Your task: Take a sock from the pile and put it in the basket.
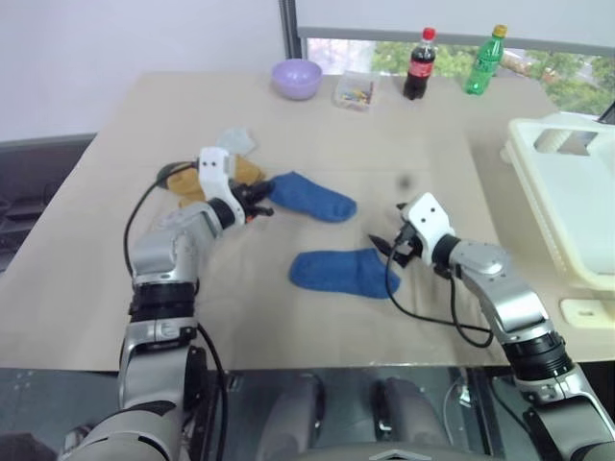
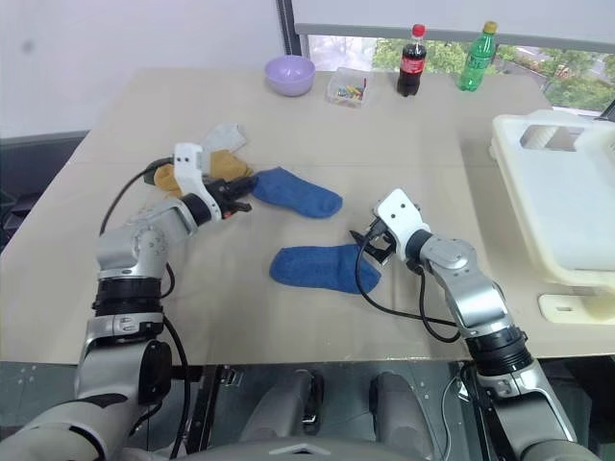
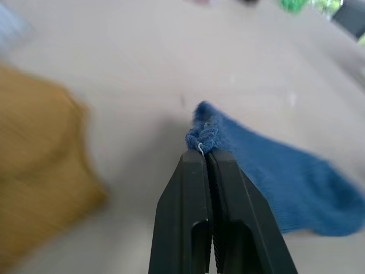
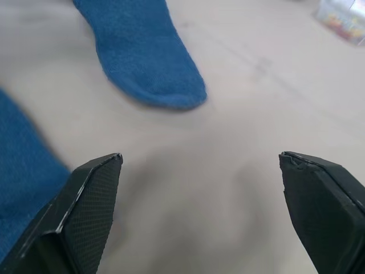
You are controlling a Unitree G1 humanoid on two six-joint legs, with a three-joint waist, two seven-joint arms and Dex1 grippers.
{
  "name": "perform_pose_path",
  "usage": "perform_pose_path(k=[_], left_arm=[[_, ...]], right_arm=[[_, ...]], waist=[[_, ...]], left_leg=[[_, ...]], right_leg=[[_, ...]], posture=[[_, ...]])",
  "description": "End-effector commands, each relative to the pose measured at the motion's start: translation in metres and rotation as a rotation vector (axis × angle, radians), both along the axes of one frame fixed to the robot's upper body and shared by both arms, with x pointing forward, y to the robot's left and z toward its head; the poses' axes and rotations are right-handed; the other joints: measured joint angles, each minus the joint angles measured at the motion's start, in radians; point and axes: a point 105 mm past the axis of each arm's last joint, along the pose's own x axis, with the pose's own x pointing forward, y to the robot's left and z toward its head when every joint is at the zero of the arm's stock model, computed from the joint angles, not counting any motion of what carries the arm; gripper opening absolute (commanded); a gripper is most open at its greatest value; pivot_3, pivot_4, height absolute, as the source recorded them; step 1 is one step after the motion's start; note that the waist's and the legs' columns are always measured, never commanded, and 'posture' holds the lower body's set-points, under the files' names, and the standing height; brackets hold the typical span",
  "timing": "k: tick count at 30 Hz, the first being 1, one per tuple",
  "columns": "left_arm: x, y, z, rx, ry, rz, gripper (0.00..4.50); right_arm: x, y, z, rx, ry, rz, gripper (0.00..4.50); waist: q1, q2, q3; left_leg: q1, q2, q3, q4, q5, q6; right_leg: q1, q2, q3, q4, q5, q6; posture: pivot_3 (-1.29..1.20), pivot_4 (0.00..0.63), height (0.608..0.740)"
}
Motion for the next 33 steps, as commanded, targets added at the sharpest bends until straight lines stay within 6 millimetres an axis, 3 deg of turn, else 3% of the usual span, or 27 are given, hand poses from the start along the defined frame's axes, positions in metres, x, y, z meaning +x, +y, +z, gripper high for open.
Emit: perform_pose_path(k=[1, 3, 7, 9, 13, 14, 15, 17, 22, 24, 26, 29, 33], left_arm=[[-0.03, -0.004, 0.118, 0.003, -0.24, -0.219, 0.03], [-0.037, -0.027, 0.129, 0.017, -0.225, -0.333, 0.03], [-0.036, -0.084, 0.117, 0.019, -0.172, -0.492, 0.03], [-0.028, -0.12, 0.086, 0.052, -0.096, -0.541, 0.03], [-0.014, -0.172, 0.021, 0.111, 0.018, -0.577, 0.03], [-0.01, -0.179, 0.008, 0.122, 0.045, -0.563, 0.61], [-0.007, -0.181, 0.003, 0.146, 0.04, -0.541, 0.91], [-0.004, -0.177, 0.011, 0.121, 0.013, -0.522, 1.79], [-0.008, -0.138, 0.029, 0.112, -0.036, -0.486, 1.79], [0.0, -0.119, 0.027, 0.134, -0.031, -0.413, 1.79], [0.015, -0.102, 0.012, 0.207, -0.02, -0.318, 1.79], [0.031, -0.101, -0.009, 0.274, -0.011, -0.274, 1.79], [0.041, -0.112, -0.018, 0.259, -0.004, -0.273, 1.79]], right_arm=[[-0.038, -0.01, 0.042, 0.071, -0.15, 0.166, 4.5], [-0.054, -0.017, 0.051, 0.096, -0.155, 0.216, 4.5], [-0.073, -0.033, 0.065, 0.14, -0.152, 0.24, 4.5], [-0.082, -0.04, 0.072, 0.154, -0.162, 0.238, 4.5], [-0.091, -0.048, 0.079, 0.194, -0.175, 0.213, 4.5], [-0.092, -0.049, 0.08, 0.192, -0.179, 0.199, 4.5], [-0.092, -0.049, 0.08, 0.188, -0.18, 0.191, 4.5], [-0.093, -0.048, 0.078, 0.185, -0.174, 0.183, 4.5], [-0.082, -0.04, 0.062, 0.19, -0.127, 0.124, 4.5], [-0.075, -0.036, 0.052, 0.19, -0.073, 0.09, 4.5], [-0.055, -0.033, 0.034, 0.169, 0.004, -0.004, 4.5], [-0.018, -0.032, 0.013, 0.167, 0.083, -0.166, 4.5], [0.008, -0.034, 0.004, 0.191, 0.12, -0.277, 4.5]], waist=[[-0.001, -0.003, 0.002], [0.008, -0.002, 0.002], [0.025, 0.0, 0.0], [0.027, -0.001, 0.001], [0.021, -0.001, 0.001], [0.019, 0.0, 0.001], [0.016, -0.001, 0.001], [0.001, -0.001, 0.001], [-0.011, 0.0, 0.001], [-0.003, 0.0, 0.001], [0.006, 0.0, 0.001], [0.014, 0.0, 0.001], [0.032, -0.001, 0.001]], left_leg=[[-0.002, 0.0, -0.002, 0.0, 0.0, 0.0], [-0.002, 0.0, -0.003, 0.0, 0.0, 0.0], [0.0, -0.002, -0.003, 0.001, 0.0, 0.0], [0.001, -0.001, -0.004, 0.002, 0.0, 0.001], [0.0, -0.001, -0.005, 0.003, 0.0, 0.001], [0.001, 0.0, -0.004, 0.003, 0.0, 0.001], [0.001, 0.0, -0.002, 0.002, 0.0, 0.001], [0.0, 0.001, 0.001, 0.001, 0.0, 0.001], [0.0, 0.005, 0.002, 0.001, 0.0, 0.001], [0.001, 0.005, 0.002, 0.0, 0.0, 0.001], [0.001, 0.004, 0.002, 0.001, 0.0, 0.001], [0.001, 0.002, 0.002, 0.004, 0.0, 0.001], [-0.003, -0.001, 0.0, 0.005, 0.0, 0.001]], right_leg=[[0.0, 0.001, -0.002, 0.0, 0.0, 0.0], [0.0, 0.001, -0.005, -0.002, 0.0, 0.0], [0.005, 0.0, -0.008, -0.004, 0.0, 0.001], [0.006, -0.001, -0.009, -0.004, 0.0, 0.001], [0.006, -0.001, -0.007, -0.003, 0.0, 0.001], [0.006, 0.0, -0.006, -0.003, 0.0, 0.001], [0.005, 0.001, -0.005, -0.003, 0.0, 0.001], [0.002, 0.002, -0.003, -0.002, 0.0, 0.001], [-0.001, 0.004, 0.002, 0.0, 0.0, 0.0], [0.0, 0.004, 0.002, 0.0, -0.001, 0.0], [0.001, 0.003, 0.001, 0.0, 0.0, 0.0], [0.002, 0.002, 0.001, -0.001, 0.0, 0.001], [0.0, 0.002, -0.003, 0.0, 0.001, 0.002]], posture=[[0.0, 0.15, 0.74], [0.0, 0.15, 0.74], [0.0, 0.15, 0.74], [0.0, 0.15, 0.74], [0.0, 0.15, 0.74], [0.0, 0.15, 0.74], [0.0, 0.15, 0.74], [0.0, 0.15, 0.74], [0.0, 0.15, 0.74], [0.0, 0.15, 0.74], [0.0, 0.15, 0.74], [0.0, 0.15, 0.74], [0.0, 0.15, 0.74]])
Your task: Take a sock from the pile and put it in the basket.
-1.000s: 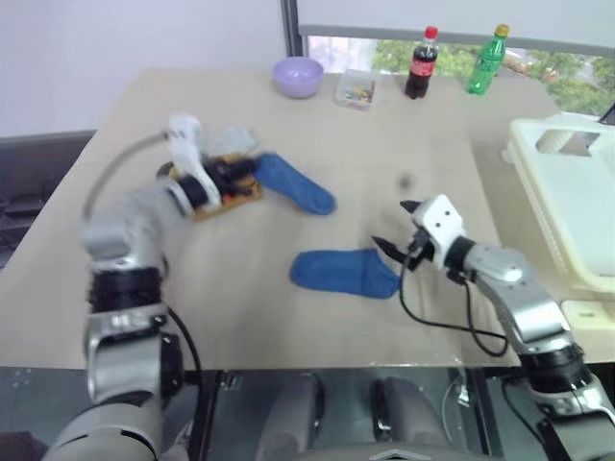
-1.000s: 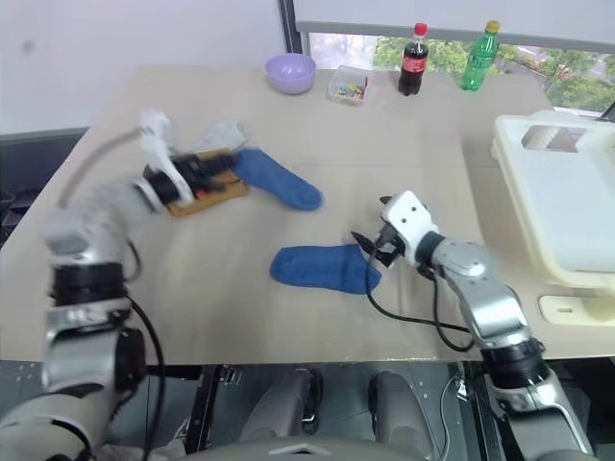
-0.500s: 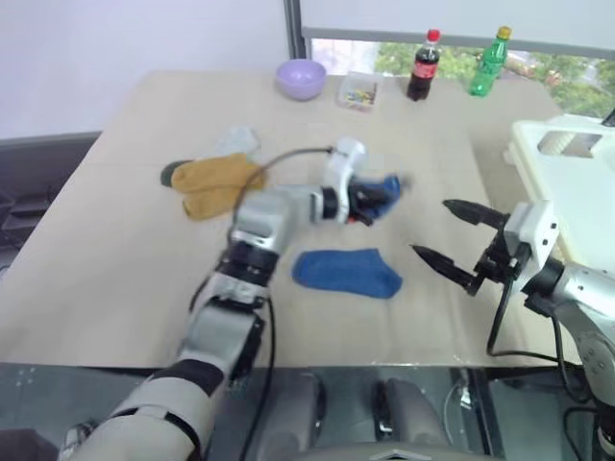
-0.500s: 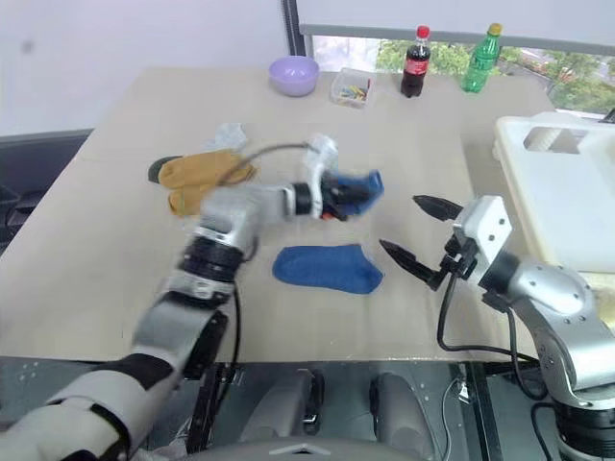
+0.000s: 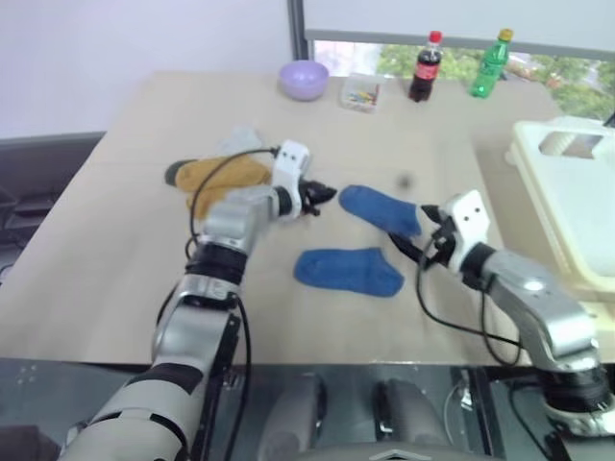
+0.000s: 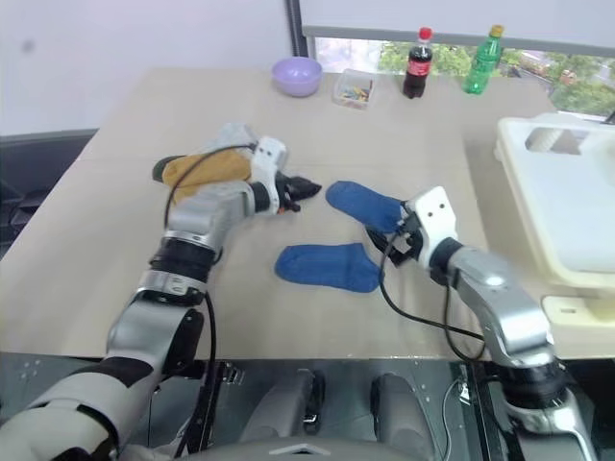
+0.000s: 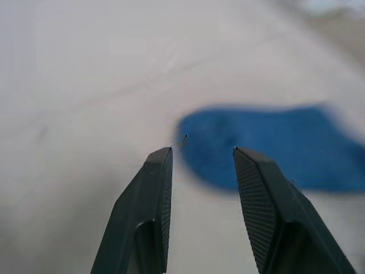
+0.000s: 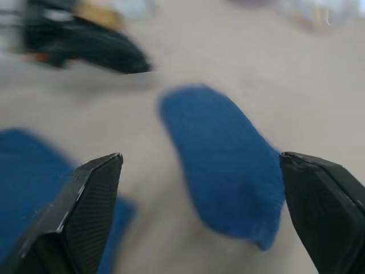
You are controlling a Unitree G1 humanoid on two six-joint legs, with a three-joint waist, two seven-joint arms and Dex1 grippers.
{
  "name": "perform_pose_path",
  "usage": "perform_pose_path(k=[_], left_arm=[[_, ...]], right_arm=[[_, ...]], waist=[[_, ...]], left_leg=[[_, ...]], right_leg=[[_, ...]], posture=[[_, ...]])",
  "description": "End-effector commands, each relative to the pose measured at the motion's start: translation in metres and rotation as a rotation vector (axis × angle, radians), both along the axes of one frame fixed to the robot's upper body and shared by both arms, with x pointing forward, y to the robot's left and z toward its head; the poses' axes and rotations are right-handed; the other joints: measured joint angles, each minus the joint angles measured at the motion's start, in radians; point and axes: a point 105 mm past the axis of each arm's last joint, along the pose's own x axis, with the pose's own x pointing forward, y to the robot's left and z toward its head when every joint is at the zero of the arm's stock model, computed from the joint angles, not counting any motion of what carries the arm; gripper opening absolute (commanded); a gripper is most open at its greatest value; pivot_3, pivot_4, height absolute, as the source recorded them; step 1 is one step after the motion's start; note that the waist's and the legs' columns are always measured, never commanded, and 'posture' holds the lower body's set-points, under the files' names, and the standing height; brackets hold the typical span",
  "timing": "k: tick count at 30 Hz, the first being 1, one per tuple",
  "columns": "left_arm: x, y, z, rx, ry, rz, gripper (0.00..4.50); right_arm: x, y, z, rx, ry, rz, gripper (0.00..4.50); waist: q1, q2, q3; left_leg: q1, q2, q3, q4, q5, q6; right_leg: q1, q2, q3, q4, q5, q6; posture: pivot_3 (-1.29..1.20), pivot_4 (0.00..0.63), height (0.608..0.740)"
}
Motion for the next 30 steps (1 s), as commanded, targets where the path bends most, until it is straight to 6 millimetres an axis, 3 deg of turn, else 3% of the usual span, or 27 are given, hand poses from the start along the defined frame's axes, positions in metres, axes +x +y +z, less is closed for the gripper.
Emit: perform_pose_path(k=[1, 4, 10, 16, 17, 19, 21, 24, 28, 30], left_arm=[[0.014, -0.013, 0.019, -0.016, -0.086, -0.001, 1.79], [0.018, -0.023, 0.016, -0.012, -0.092, -0.005, 1.79], [0.018, -0.033, 0.028, -0.073, -0.09, -0.047, 1.79], [0.018, -0.035, 0.012, 0.006, -0.088, -0.048, 1.79], [0.017, -0.036, 0.01, 0.011, -0.085, -0.049, 1.56], [0.017, -0.037, 0.006, 0.017, -0.08, -0.051, 0.97], [0.017, -0.037, 0.006, 0.007, -0.077, -0.047, 0.04], [0.018, -0.036, 0.009, -0.029, -0.08, -0.035, 0.0], [0.013, -0.028, 0.03, -0.135, -0.12, -0.066, 0.0], [0.001, -0.019, 0.046, -0.187, -0.145, -0.091, 0.0]], right_arm=[[0.022, -0.009, -0.002, 0.006, 0.016, -0.125, 4.5], [0.036, -0.018, -0.008, 0.005, 0.037, -0.203, 4.5], [0.031, -0.023, 0.006, 0.031, 0.018, -0.211, 4.5], [0.028, -0.028, -0.002, 0.028, 0.057, -0.263, 4.5], [0.028, -0.029, -0.005, 0.029, 0.069, -0.27, 4.5], [0.028, -0.028, -0.01, 0.041, 0.096, -0.27, 3.94], [0.027, -0.026, -0.014, 0.045, 0.11, -0.252, 3.16], [0.027, -0.022, -0.013, 0.033, 0.096, -0.221, 1.87], [0.021, -0.008, 0.008, 0.055, 0.024, -0.116, 0.02], [0.011, 0.002, 0.021, 0.052, -0.006, -0.029, 0.02]], waist=[[0.001, 0.0, 0.0], [0.0, 0.0, 0.0], [-0.019, 0.0, 0.0], [-0.028, 0.0, 0.0], [-0.029, 0.0, 0.0], [-0.032, 0.0, 0.0], [-0.033, 0.0, 0.0], [-0.034, 0.0, 0.0], [-0.037, 0.0, 0.0], [-0.043, 0.001, 0.0]], left_leg=[[-0.003, 0.0, 0.0, 0.0, 0.0, 0.0], [-0.011, -0.002, -0.001, 0.001, 0.002, -0.004], [-0.013, -0.002, 0.001, -0.001, 0.002, -0.003], [-0.011, -0.001, 0.001, 0.0, -0.001, 0.001], [-0.011, -0.001, 0.0, 0.0, -0.001, 0.001], [-0.011, -0.001, 0.0, 0.001, -0.001, 0.001], [-0.011, -0.001, 0.001, 0.001, -0.001, 0.001], [-0.011, -0.001, 0.0, 0.001, -0.001, 0.001], [-0.011, -0.001, 0.001, 0.001, -0.001, 0.001], [-0.011, -0.001, 0.001, 0.001, -0.001, 0.001]], right_leg=[[-0.002, 0.0, 0.0, 0.0, 0.0, 0.0], [-0.01, 0.0, -0.003, 0.0, 0.001, 0.001], [-0.011, 0.0, -0.002, -0.002, 0.0, 0.001], [-0.011, 0.001, -0.002, 0.002, 0.001, 0.001], [-0.011, 0.001, -0.002, 0.003, 0.001, 0.001], [-0.011, 0.001, -0.003, 0.003, 0.001, 0.001], [-0.011, 0.001, -0.002, 0.003, 0.001, 0.001], [-0.011, 0.001, -0.002, 0.003, 0.001, 0.001], [-0.011, 0.001, -0.002, 0.003, 0.001, 0.001], [-0.011, 0.001, -0.002, 0.003, 0.001, 0.001]], posture=[[0.0, 0.15, 0.74], [0.0, 0.15, 0.74], [0.0, 0.15, 0.74], [0.0, 0.15, 0.74], [0.0, 0.15, 0.74], [0.0, 0.15, 0.74], [0.0, 0.15, 0.74], [0.0, 0.15, 0.74], [0.0, 0.15, 0.74], [0.0, 0.15, 0.74]])
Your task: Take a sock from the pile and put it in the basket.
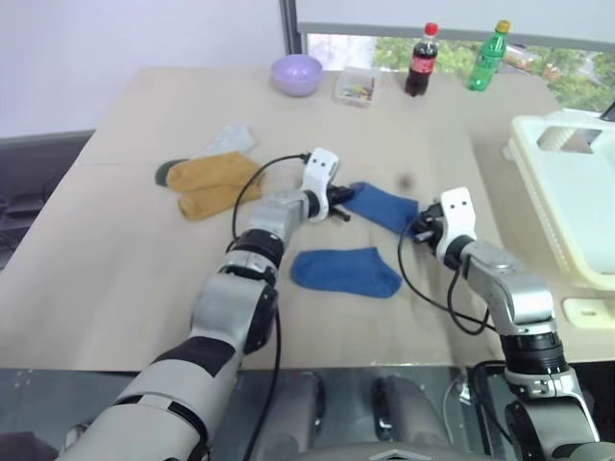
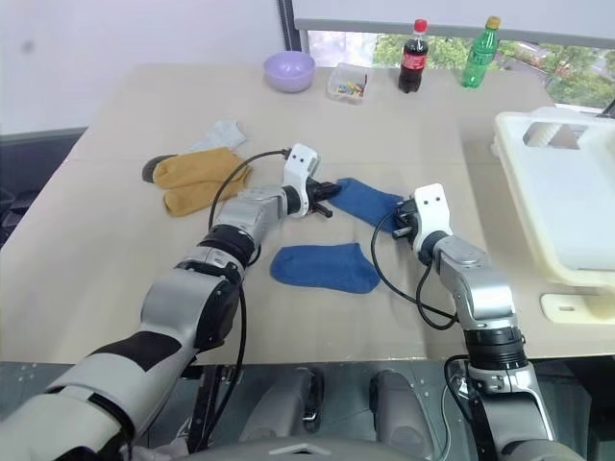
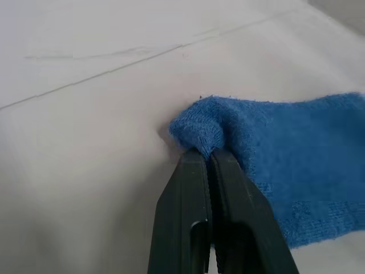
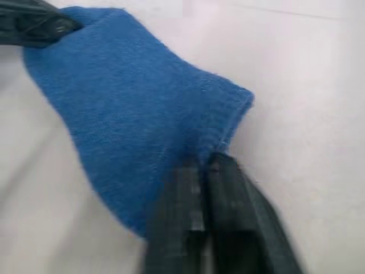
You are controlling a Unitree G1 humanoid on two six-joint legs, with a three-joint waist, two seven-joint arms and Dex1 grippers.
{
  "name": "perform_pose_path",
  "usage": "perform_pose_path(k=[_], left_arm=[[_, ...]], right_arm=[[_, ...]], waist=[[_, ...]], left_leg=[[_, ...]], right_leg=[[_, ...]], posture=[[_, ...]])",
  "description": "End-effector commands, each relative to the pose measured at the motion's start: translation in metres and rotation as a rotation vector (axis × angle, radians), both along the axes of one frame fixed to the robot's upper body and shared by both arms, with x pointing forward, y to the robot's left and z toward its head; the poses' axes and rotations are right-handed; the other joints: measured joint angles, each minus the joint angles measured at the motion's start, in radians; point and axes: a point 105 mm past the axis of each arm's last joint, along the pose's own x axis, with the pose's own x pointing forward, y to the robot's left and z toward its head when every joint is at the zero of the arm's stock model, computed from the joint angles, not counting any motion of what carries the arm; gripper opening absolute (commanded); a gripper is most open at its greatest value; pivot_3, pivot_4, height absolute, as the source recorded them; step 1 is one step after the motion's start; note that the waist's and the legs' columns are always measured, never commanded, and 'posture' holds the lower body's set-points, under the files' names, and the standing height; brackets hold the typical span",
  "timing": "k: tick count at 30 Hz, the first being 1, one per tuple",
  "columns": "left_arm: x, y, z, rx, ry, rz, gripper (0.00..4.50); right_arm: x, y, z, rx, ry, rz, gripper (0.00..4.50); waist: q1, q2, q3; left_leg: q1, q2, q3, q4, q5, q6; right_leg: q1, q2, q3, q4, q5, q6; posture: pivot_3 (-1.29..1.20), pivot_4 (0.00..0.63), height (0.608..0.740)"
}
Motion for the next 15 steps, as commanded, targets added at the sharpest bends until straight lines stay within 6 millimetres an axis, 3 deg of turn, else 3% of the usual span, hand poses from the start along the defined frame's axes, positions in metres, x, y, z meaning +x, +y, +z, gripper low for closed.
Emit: perform_pose_path(k=[1, 5, 9, 12, 15], left_arm=[[-0.021, 0.014, 0.045, -0.113, -0.1, -0.053, 0.0], [-0.08, 0.039, 0.059, -0.129, -0.089, -0.033, 0.0], [-0.135, 0.066, 0.041, -0.09, -0.006, 0.05, 0.0], [-0.161, 0.075, 0.02, -0.023, 0.048, 0.086, 0.0], [-0.172, 0.079, 0.008, -0.016, 0.092, 0.111, 0.0]], right_arm=[[-0.02, 0.021, 0.04, 0.016, -0.127, 0.174, 0.02], [-0.056, 0.032, 0.047, -0.042, -0.116, 0.336, 0.02], [-0.089, 0.034, 0.039, -0.086, -0.06, 0.419, 0.02], [-0.1, 0.037, 0.034, -0.096, -0.037, 0.444, 0.02], [-0.102, 0.035, 0.026, -0.132, -0.02, 0.451, 0.02]], waist=[[-0.006, 0.0, 0.0], [-0.021, 0.001, 0.0], [-0.015, 0.001, -0.001], [-0.005, 0.002, -0.001], [0.011, 0.001, -0.001]], left_leg=[[0.0, 0.0, 0.001, 0.0, 0.0, 0.0], [-0.002, 0.003, 0.0, -0.001, 0.002, -0.004], [-0.001, 0.003, 0.0, -0.001, -0.001, -0.001], [0.004, 0.003, 0.0, -0.001, -0.001, -0.001], [0.015, 0.004, -0.001, -0.001, -0.001, -0.001]], right_leg=[[-0.001, 0.0, 0.002, 0.0, 0.0, 0.0], [-0.003, -0.002, 0.009, -0.001, 0.0, -0.001], [-0.003, -0.003, 0.01, -0.001, 0.0, 0.0], [0.001, -0.004, 0.009, -0.001, 0.0, 0.0], [0.014, -0.003, 0.007, -0.002, -0.002, -0.003]], posture=[[0.0, 0.15, 0.74], [0.0, 0.15, 0.74], [0.0, 0.15, 0.74], [0.0, 0.15, 0.74], [0.0, 0.15, 0.74]])
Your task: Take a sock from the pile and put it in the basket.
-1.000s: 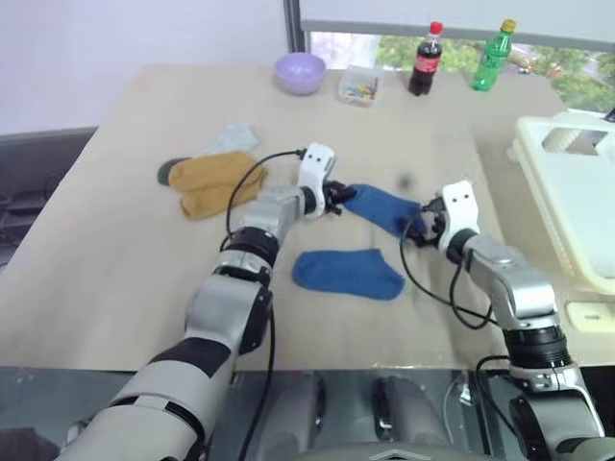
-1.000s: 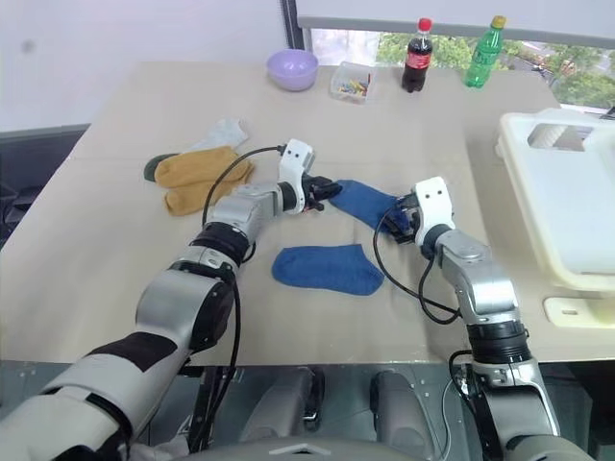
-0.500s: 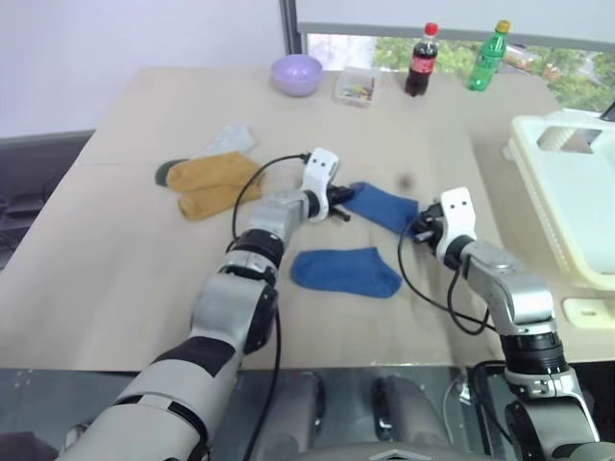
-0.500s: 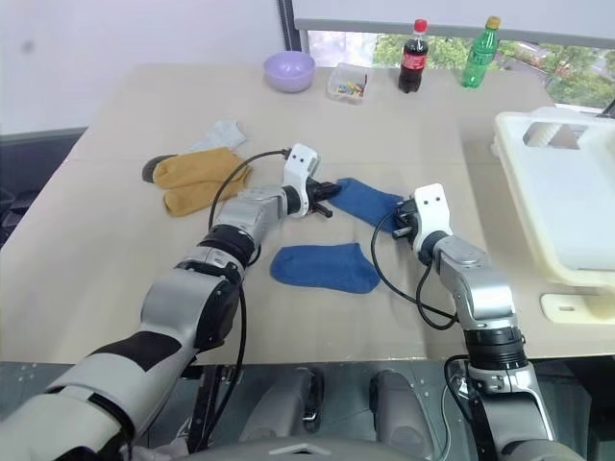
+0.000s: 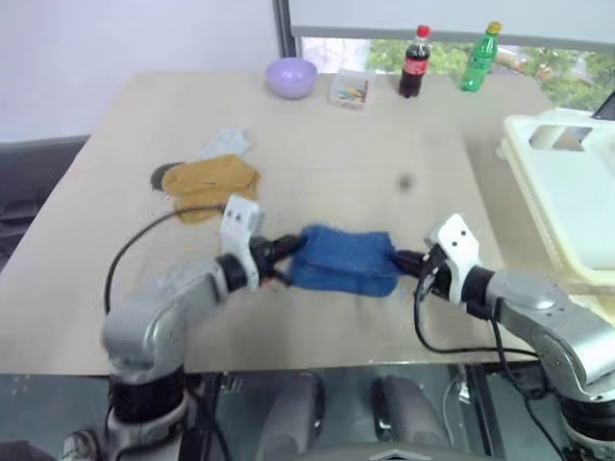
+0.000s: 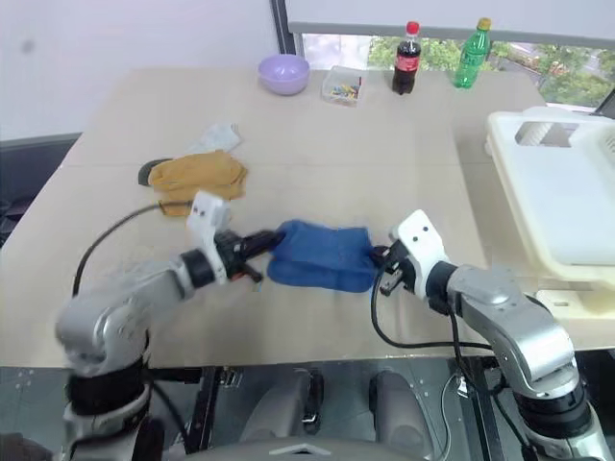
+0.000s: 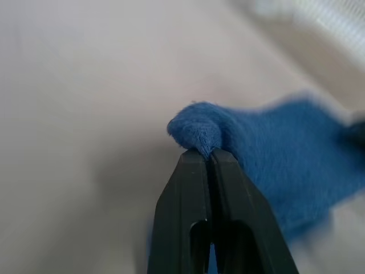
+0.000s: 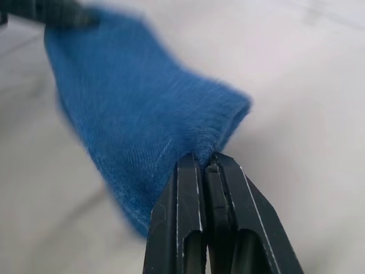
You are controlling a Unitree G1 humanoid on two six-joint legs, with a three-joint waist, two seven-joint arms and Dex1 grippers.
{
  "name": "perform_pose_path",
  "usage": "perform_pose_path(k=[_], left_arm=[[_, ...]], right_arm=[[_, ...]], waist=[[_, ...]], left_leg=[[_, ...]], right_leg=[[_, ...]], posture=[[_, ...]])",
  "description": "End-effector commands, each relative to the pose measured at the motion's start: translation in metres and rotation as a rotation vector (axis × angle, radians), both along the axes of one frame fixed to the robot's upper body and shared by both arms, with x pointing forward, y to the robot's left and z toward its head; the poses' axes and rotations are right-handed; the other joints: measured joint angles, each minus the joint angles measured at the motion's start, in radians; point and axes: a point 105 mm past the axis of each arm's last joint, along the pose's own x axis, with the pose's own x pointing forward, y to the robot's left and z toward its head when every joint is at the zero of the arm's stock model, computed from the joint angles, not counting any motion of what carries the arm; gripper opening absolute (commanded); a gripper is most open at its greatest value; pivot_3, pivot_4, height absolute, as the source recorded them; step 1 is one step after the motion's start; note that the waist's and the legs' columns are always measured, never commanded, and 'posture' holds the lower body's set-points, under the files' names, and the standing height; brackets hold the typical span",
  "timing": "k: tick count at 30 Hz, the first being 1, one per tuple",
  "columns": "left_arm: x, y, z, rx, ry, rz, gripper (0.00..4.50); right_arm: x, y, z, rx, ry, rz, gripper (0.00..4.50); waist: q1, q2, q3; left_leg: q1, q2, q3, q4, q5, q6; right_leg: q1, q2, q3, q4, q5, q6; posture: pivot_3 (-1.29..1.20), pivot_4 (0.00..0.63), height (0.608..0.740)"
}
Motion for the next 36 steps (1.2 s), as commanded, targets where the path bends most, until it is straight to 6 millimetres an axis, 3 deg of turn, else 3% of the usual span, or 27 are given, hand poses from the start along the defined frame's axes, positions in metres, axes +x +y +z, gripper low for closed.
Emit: perform_pose_path(k=[1, 10, 11, 12, 13, 16, 17, 18, 19, 22, 26, 29, 36], left_arm=[[-0.01, 0.0, 0.008, 0.026, -0.047, 0.006, 0.0], [-0.003, -0.005, -0.01, 0.028, -0.02, 0.024, 0.0], [-0.002, -0.006, -0.013, 0.026, -0.015, 0.024, 0.67], [-0.002, -0.009, -0.017, 0.021, -0.003, 0.01, 0.83], [-0.003, -0.012, -0.02, 0.037, -0.008, -0.007, 1.39], [-0.003, -0.01, -0.025, 0.031, -0.01, 0.011, 2.57], [-0.004, -0.009, -0.026, 0.027, -0.012, 0.021, 2.91], [-0.005, -0.007, -0.025, 0.022, -0.019, 0.024, 3.41], [-0.006, -0.006, -0.023, 0.008, -0.021, 0.023, 3.8], [-0.01, 0.006, -0.016, -0.015, -0.03, 0.022, 3.8], [-0.014, 0.018, -0.009, -0.037, -0.035, 0.003, 3.86], [-0.017, 0.019, -0.007, -0.034, -0.023, -0.038, 3.86], [-0.014, 0.019, -0.014, -0.033, 0.032, -0.061, 3.86]], right_arm=[[-0.005, 0.0, 0.002, -0.043, -0.041, 0.027, 0.02], [0.005, -0.007, -0.016, -0.09, -0.018, 0.007, 0.02], [0.007, -0.009, -0.019, -0.095, -0.016, 0.002, 0.67], [0.008, -0.01, -0.021, -0.099, -0.014, -0.002, 0.86], [0.01, -0.013, -0.024, -0.105, -0.014, -0.011, 1.44], [0.015, -0.018, -0.027, -0.142, -0.069, -0.03, 2.62], [0.014, -0.018, -0.025, -0.121, -0.079, -0.033, 2.99], [0.014, -0.015, -0.019, -0.084, -0.102, -0.016, 3.03], [0.012, -0.013, -0.014, -0.071, -0.132, 0.008, 3.03], [0.008, -0.013, 0.001, -0.017, -0.17, 0.056, 3.03], [0.002, -0.014, 0.011, -0.024, -0.232, 0.137, 1.68], [-0.003, -0.006, 0.02, 0.003, -0.268, 0.218, 0.08], [-0.005, 0.028, -0.014, -0.018, -0.23, 0.426, 0.03]], waist=[[0.01, 0.0, -0.001], [0.021, -0.001, -0.001], [0.021, -0.001, -0.001], [0.021, -0.001, -0.001], [0.021, -0.001, -0.001], [0.021, -0.001, -0.001], [0.021, -0.001, -0.001], [0.021, -0.001, -0.001], [0.02, -0.001, -0.001], [0.02, 0.0, -0.001], [0.021, 0.0, -0.001], [0.021, 0.0, -0.001], [0.019, 0.0, -0.001]], left_leg=[[0.002, 0.0, 0.0, 0.0, -0.001, -0.002], [0.0, 0.0, 0.001, 0.0, 0.0, 0.0], [0.0, 0.0, 0.001, 0.0, 0.0, 0.0], [0.0, 0.0, 0.001, 0.0, 0.0, 0.0], [0.0, 0.0, 0.001, 0.0, 0.0, 0.0], [0.0, 0.0, 0.002, 0.0, 0.0, 0.0], [0.0, 0.0, 0.002, 0.0, 0.0, 0.0], [0.0, 0.0, 0.002, 0.0, 0.0, 0.0], [0.0, 0.0, 0.002, -0.001, 0.0, 0.0], [0.0, 0.001, 0.002, -0.001, 0.0, 0.0], [0.0, 0.002, 0.002, -0.001, 0.0, 0.0], [0.0, 0.002, 0.002, -0.001, 0.0, 0.0], [0.0, 0.003, 0.002, -0.001, 0.0, 0.0]], right_leg=[[0.001, 0.0, -0.001, 0.0, -0.001, -0.002], [0.001, 0.0, 0.0, -0.001, 0.001, 0.001], [0.001, 0.0, 0.0, -0.001, 0.001, 0.001], [0.001, 0.0, 0.001, -0.001, 0.001, 0.001], [0.001, 0.0, 0.001, -0.002, 0.0, 0.001], [0.001, 0.0, 0.001, -0.002, 0.0, 0.0], [0.001, 0.0, 0.001, -0.002, 0.0, 0.0], [0.001, 0.0, 0.001, -0.003, 0.0, 0.0], [0.0, 0.0, 0.001, -0.003, 0.0, 0.0], [0.0, 0.001, 0.001, -0.003, 0.0, 0.0], [0.0, 0.001, 0.001, -0.003, -0.001, -0.002], [0.001, 0.001, 0.001, -0.004, -0.001, -0.002], [0.001, 0.001, 0.0, -0.004, -0.001, -0.003]], posture=[[0.0, 0.15, 0.74], [0.0, 0.15, 0.74], [0.0, 0.15, 0.74], [0.0, 0.15, 0.74], [0.0, 0.15, 0.74], [0.0, 0.15, 0.74], [0.0, 0.15, 0.74], [0.0, 0.15, 0.74], [0.0, 0.15, 0.74], [0.0, 0.15, 0.74], [0.0, 0.15, 0.74], [0.0, 0.15, 0.74], [0.0, 0.15, 0.74]])
